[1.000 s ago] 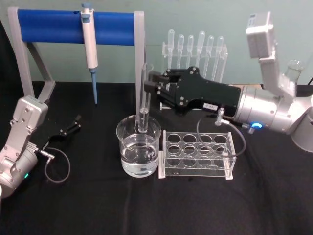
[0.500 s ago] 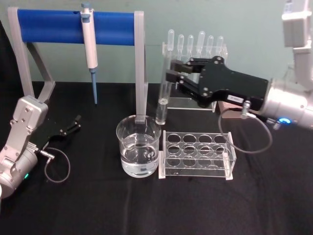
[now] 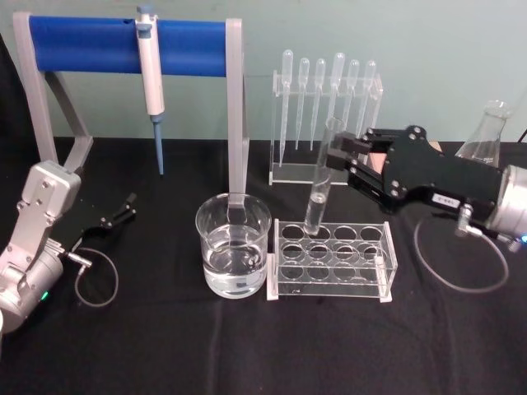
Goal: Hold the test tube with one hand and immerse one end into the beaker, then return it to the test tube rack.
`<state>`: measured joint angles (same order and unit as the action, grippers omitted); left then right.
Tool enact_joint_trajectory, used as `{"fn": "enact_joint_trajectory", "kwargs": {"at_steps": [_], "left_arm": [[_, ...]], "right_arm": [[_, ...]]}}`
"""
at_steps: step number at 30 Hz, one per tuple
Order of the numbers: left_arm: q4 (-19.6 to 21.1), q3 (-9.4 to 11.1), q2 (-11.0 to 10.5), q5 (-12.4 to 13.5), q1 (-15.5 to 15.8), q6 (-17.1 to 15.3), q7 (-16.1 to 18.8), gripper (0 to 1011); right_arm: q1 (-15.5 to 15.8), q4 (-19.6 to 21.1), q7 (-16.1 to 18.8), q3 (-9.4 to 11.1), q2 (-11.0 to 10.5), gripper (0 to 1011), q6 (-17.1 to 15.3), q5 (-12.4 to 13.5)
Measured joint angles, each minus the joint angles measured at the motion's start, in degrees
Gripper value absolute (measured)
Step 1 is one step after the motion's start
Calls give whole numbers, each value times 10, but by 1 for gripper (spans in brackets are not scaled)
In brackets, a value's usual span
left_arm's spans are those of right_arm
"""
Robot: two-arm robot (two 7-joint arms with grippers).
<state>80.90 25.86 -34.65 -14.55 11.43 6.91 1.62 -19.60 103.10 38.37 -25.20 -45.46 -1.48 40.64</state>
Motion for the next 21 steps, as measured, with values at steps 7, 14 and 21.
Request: {"fn": "enact_joint_trajectory", "kwargs": {"at_steps": [7,14,21], "left_arm": [[0,0,0,0,0,0,0,1000],[0,0,0,0,0,0,0,1000],[0,0,0,0,0,0,0,1000]], "right_arm": [[24,-13,3,7,-3,226,15,-1],[20,-43,11,4,12,226,20,-13],[15,-62,12,0,22,226,25,-28]]}}
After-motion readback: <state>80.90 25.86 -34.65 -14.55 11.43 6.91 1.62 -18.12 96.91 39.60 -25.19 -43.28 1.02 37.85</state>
